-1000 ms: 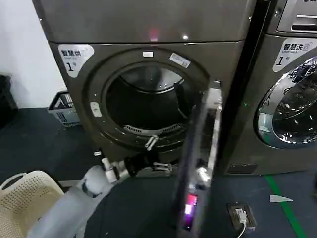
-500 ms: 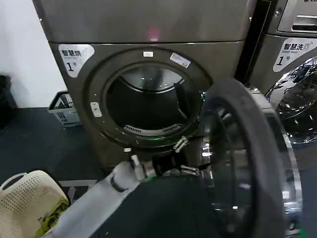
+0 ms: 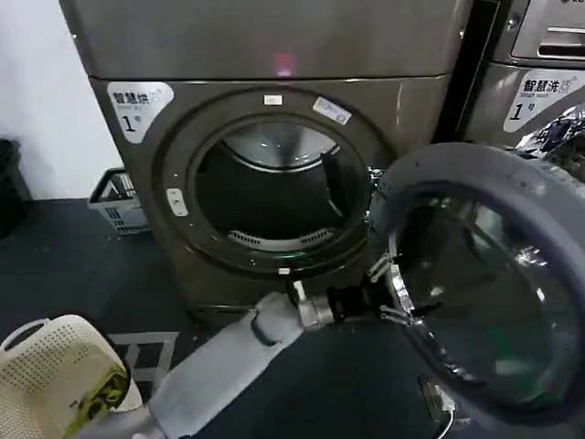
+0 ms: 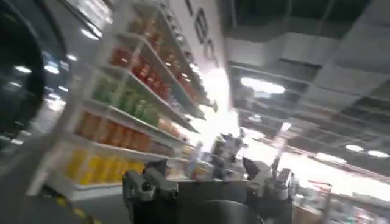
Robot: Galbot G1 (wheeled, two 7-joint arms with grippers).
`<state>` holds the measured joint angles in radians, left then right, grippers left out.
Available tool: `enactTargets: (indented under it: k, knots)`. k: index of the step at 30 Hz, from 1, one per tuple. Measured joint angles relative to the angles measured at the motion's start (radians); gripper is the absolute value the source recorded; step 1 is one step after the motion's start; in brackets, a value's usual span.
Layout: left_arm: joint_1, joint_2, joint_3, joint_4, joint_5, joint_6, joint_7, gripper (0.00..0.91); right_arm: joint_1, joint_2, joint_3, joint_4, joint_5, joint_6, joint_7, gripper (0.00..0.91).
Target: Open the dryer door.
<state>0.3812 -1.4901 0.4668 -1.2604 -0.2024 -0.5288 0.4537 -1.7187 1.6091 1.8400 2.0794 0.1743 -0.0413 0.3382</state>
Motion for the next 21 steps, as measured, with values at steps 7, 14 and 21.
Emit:
enactTargets:
  k: [7, 14, 21]
  knots:
    - [-0.002, -0.011, 0.002, 0.012, -0.002, 0.0, 0.001, 0.907, 0.005, 0.0, 0.008, -0.001, 0.001, 0.001, -0.001, 0.907]
    - [0.009, -0.004, 0.002, 0.004, -0.003, 0.003, 0.006, 0.907, 0.006, 0.0, 0.002, -0.003, 0.001, 0.002, -0.002, 0.907]
    - [0.052, 0.058, 0.002, -0.079, -0.031, 0.029, 0.009, 0.907, -0.003, 0.0, -0.017, -0.002, 0.0, 0.012, 0.002, 0.907]
